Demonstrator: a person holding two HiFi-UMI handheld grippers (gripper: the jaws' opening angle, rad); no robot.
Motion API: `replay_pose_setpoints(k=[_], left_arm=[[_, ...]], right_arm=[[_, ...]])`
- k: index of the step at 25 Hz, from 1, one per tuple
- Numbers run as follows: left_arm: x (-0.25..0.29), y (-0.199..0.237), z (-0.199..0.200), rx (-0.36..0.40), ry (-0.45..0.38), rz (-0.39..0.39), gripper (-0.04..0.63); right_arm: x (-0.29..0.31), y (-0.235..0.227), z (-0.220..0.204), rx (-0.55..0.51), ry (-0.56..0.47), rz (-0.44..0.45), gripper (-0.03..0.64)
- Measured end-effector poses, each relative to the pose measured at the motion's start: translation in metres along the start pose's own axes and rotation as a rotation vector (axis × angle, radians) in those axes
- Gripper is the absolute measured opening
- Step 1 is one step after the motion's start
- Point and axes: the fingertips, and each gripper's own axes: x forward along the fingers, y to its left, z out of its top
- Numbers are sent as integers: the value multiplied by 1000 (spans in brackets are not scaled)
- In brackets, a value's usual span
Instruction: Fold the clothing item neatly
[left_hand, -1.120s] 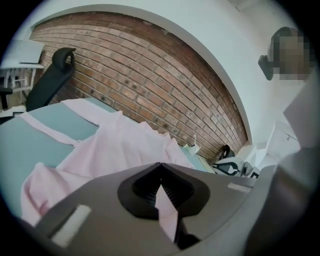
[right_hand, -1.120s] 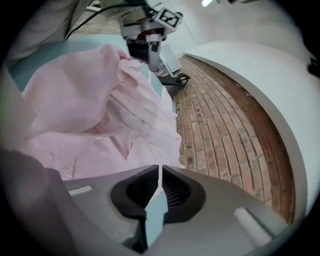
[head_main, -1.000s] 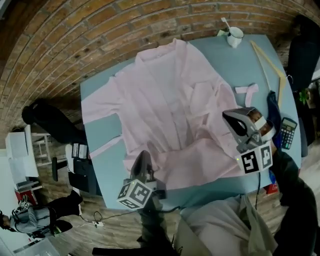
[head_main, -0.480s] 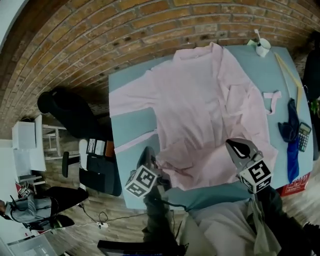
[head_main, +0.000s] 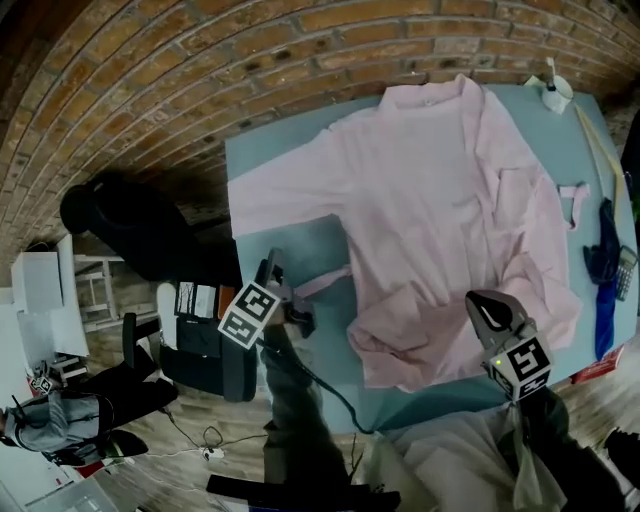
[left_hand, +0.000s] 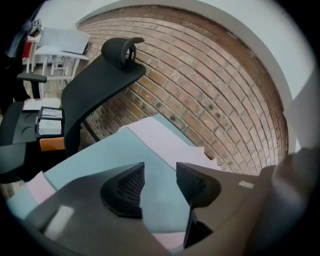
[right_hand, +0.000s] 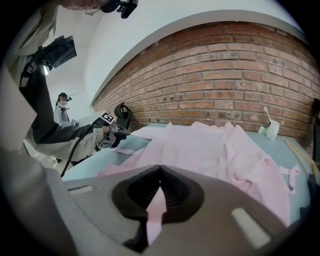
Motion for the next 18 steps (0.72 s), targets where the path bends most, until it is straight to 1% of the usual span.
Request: replay_pose_setpoints(k=[2,5,8,9,11,12,13,15,16,17,18], left_arm=[[18,7,10,-19,-1,3,219],[35,10,22,-21,-4,4,227],[49,10,38,-22,-30,15,230],[55,12,44,-30,-33,29,232],[67,20,58,-60,-31,61,284],[73,24,65,-80,-29,72,293],[78,27,72,-100,-26,81,288],[89,33,84,-113,-12,104,236],[96,34,88,-90,2,109,202],[103,31,90,-49,18,102,176],[109,25,92,-5,28,84,94]], right_arm=[[4,0,5,4,2,-20,2],[10,1,14,35,1,-39,2],[19,2,20,48,-9,-52,2],[23,2,21,42,-11,-52,2],[29,4,18,36,-1,-51,2],[32,6,16,40,7,-49,2],[34,7,16,46,10,-45,2],[38,8,16,49,-4,-40,2],[38,7,15,52,-12,-41,2],[38,5,13,56,-14,-46,2],[37,3,10,62,-11,-54,2]])
